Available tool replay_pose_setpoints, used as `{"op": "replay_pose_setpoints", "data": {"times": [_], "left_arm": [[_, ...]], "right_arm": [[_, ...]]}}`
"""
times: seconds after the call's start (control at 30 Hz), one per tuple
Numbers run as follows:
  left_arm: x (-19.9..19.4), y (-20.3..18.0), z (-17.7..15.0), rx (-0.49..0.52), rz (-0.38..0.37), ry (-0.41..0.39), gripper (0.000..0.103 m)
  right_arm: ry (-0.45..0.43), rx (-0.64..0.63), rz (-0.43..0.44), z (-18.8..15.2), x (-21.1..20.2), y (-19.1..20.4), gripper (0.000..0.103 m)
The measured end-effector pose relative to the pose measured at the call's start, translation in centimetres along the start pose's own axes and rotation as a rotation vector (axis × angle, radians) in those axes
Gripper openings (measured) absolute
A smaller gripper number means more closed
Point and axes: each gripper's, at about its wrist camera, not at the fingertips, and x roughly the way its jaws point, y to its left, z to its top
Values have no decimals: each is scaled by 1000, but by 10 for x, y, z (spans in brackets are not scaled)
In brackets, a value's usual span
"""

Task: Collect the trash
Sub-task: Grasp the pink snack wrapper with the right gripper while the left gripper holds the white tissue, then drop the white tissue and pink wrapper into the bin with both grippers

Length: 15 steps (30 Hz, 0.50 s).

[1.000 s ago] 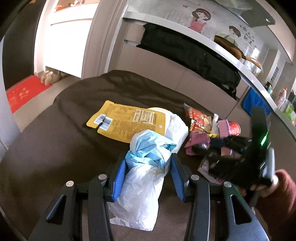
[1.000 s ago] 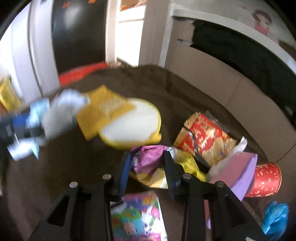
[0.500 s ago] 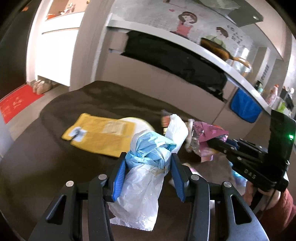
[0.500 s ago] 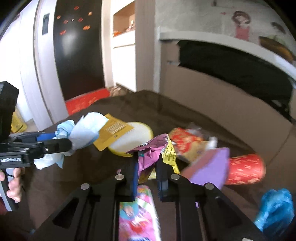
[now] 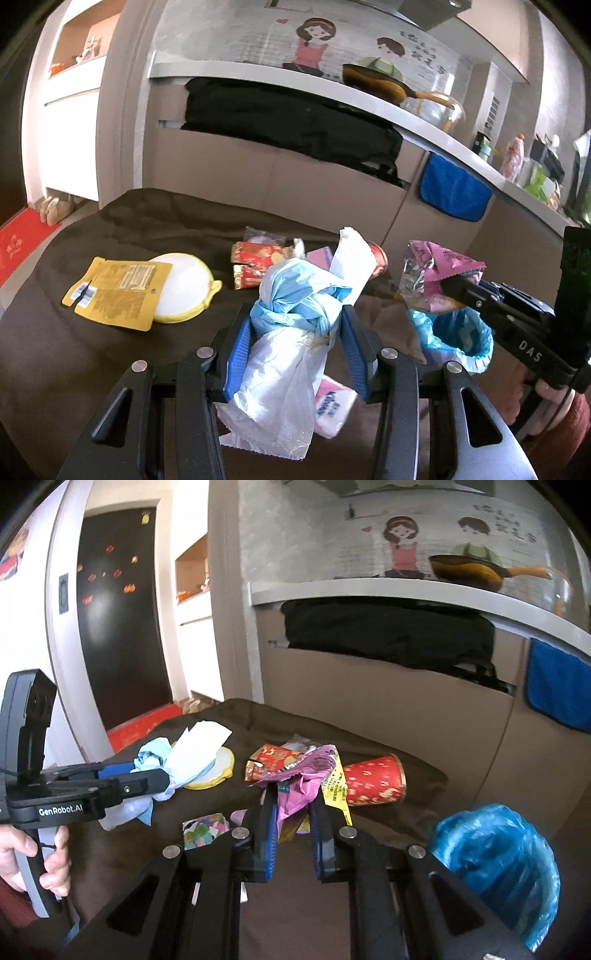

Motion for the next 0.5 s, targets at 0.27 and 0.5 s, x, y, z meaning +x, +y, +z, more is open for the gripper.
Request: {"op": "replay_pose_setpoints", "data": {"times": [0.27,0.5], "left_arm": [[5,-36,12,39,-14,-12,47],[44,-98,12,57,-131,20,47]], "right_arm": [[-47,59,-45,-6,-28,-33,13],[-59,104,-145,-24,-62,-81,13]]}}
